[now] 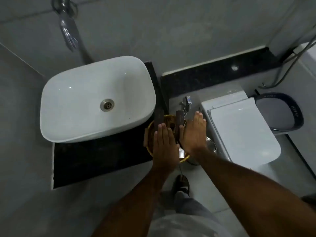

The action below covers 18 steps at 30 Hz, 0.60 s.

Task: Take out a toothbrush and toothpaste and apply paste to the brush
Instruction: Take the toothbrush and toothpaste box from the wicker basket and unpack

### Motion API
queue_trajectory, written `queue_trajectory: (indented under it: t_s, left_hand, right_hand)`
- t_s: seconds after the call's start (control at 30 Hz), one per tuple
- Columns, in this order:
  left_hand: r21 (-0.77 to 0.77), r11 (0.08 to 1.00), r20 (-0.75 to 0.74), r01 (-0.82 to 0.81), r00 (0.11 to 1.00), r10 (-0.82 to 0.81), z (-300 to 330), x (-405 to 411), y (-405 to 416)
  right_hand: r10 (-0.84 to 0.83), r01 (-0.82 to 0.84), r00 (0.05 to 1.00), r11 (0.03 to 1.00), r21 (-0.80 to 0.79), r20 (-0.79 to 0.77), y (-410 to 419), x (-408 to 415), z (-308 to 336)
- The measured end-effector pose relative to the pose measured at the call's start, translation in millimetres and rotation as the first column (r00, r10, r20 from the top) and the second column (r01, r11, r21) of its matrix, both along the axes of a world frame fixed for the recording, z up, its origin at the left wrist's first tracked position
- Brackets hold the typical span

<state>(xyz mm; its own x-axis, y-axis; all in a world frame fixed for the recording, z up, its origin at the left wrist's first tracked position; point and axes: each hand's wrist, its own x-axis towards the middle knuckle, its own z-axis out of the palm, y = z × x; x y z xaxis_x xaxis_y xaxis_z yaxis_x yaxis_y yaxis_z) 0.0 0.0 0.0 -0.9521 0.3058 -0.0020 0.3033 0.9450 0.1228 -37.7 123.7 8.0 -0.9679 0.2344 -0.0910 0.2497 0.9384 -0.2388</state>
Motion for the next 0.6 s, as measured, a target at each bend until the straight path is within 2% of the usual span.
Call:
queue_trajectory:
  t_s: [0.13,0.37,0.43,0.6]
  left_hand:
    - [0.033,0.999,-0.016,0.018,1.0,-0.017,-8,11,4]
    - [0.083,0.996,0.04,-0.012,0.999,0.009,-5,11,10]
    - [0.128,0.991,0.019,-0.034,0.999,0.031,1,10,15]
    - [0.234,0.971,-0.082,-0.046,0.994,0.067,39,-9,31]
  right_hand:
    - [-0.06,0.058,0.995,0.998,0.03,0.084,1,-3,-7]
    - [-0.113,0.131,0.976,0.987,-0.087,0.188,2,-15,-11]
    - [-0.126,0.145,0.98,0.983,-0.117,0.151,6,-18,-5]
    - [-0.162,0.129,0.981,0.956,-0.264,-0.108,22,-39,34]
